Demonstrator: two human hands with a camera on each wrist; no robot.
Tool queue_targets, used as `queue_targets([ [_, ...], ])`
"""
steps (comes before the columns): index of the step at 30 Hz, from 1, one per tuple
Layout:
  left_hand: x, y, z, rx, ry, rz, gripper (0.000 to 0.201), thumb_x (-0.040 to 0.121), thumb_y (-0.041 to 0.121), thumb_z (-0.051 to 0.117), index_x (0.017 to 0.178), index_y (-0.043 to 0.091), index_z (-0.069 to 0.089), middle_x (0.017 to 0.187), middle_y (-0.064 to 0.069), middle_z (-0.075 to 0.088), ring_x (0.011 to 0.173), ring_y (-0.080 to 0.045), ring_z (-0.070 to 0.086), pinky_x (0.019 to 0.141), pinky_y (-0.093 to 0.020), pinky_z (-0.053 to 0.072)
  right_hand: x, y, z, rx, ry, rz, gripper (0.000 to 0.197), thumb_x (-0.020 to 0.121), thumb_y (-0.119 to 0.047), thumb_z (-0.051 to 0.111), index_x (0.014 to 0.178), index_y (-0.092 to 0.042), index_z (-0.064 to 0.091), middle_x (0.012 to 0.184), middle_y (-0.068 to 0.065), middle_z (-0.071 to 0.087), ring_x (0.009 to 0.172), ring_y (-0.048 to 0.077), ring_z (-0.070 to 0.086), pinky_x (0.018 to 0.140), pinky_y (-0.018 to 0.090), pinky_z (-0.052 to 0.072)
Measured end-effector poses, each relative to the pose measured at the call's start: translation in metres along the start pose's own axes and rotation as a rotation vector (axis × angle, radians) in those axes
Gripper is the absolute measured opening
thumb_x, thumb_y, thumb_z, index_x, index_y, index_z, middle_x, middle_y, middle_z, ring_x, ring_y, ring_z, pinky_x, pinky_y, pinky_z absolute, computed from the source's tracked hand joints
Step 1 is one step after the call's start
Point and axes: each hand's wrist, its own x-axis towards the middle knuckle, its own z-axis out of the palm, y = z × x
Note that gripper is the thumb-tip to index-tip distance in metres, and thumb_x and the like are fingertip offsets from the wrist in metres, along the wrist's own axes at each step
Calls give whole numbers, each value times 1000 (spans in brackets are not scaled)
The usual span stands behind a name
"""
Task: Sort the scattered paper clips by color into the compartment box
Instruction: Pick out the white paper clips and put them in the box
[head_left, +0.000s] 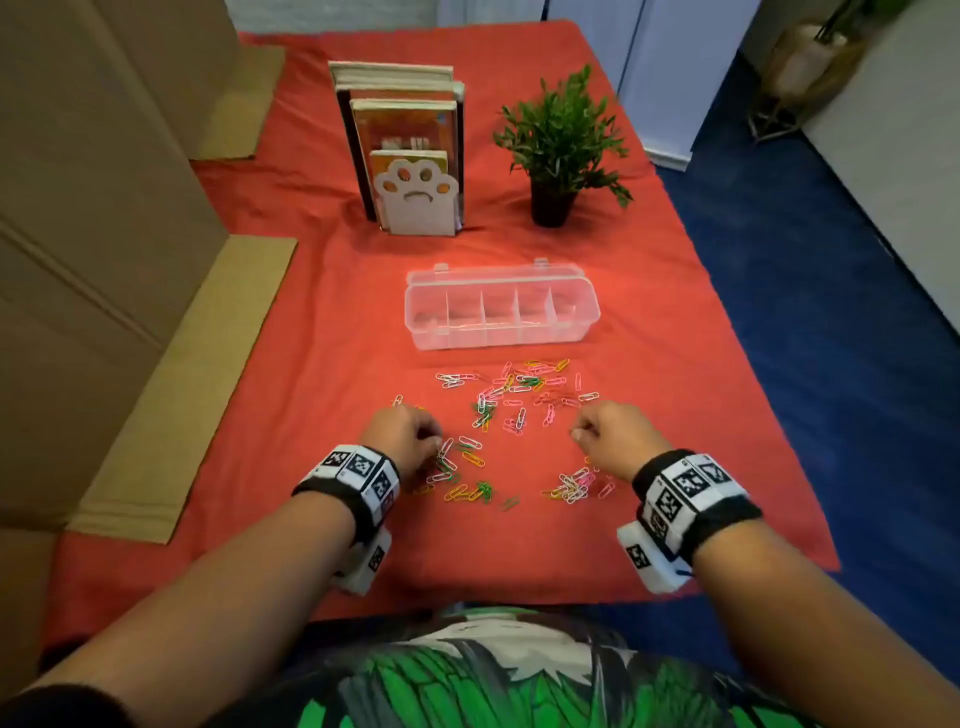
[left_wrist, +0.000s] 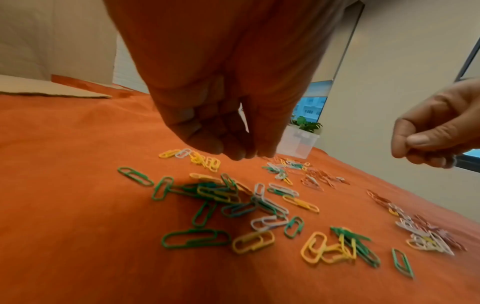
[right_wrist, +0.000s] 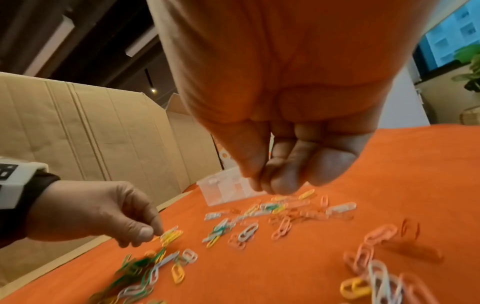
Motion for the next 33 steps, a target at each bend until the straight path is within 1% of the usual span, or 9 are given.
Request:
queue_targets([
  [4,4,-7,16,4,0,-22,16,81,28,64,94,23,72,96,-3,73,93,-22,66,84,-30,51,7,-12,25,18,-13,-14,17,90,-16,51,91,-9,67,100,12,67,97,28,61,78,26,42],
  [7,8,-11,24,-6,34,-44,16,80,33,64,92,26,71,95,-1,71,92,-22,65,83,-37,53,19,-25,47,30,-40,-63,20,91,-17,50,97,-9,67,104,13,64,101,29,59,84,30,45],
  [11,11,-8,27,13,80,-28,20,80,33,64,94,20,71,100,-7,67,95,-25,62,79,-30,49,36,-46,64,25,-49,-162,21,91,-15,49,101,-7,65,108,15,60,105,29,55,91,33,43],
  [14,13,-4,27,62,71,-6,22,81,33,64,96,17,69,101,-8,63,98,-25,60,74,-28,43,46,-60,72,8,-39,-206,21,90,-11,48,103,-6,64,109,15,58,106,30,55,90,34,44],
  [18,16,-5,31,115,57,35,19,84,27,60,97,14,66,105,-10,60,102,-28,57,79,-30,43,56,-74,84,-93,-13,-286,20,83,0,49,100,-6,58,105,15,53,102,35,54,84,41,49],
  [21,17,-7,33,86,40,47,17,85,25,57,93,10,62,102,-13,59,98,-31,57,80,-34,43,54,-79,89,-206,-36,-331,25,81,4,47,104,-4,51,117,18,48,111,36,48,91,45,46],
  [26,23,-10,21,-226,112,19,5,86,11,55,90,7,57,92,-12,65,88,-27,58,75,-30,39,54,-76,91,-258,-44,-274,30,86,3,36,113,-1,48,121,18,46,113,35,46,96,41,40],
  [30,37,-13,5,-391,100,-22,28,85,-7,37,97,10,55,88,-7,60,78,-20,53,71,-24,39,57,-70,85,-242,-32,-240,34,83,7,35,113,-2,47,116,18,50,108,35,51,92,42,43],
  [33,55,-11,-2,-338,76,-25,35,80,-12,36,102,2,59,101,-15,61,90,-27,56,71,-22,36,58,-68,81,-246,-7,-258,33,81,9,38,111,-4,47,111,17,50,104,35,52,84,42,46],
])
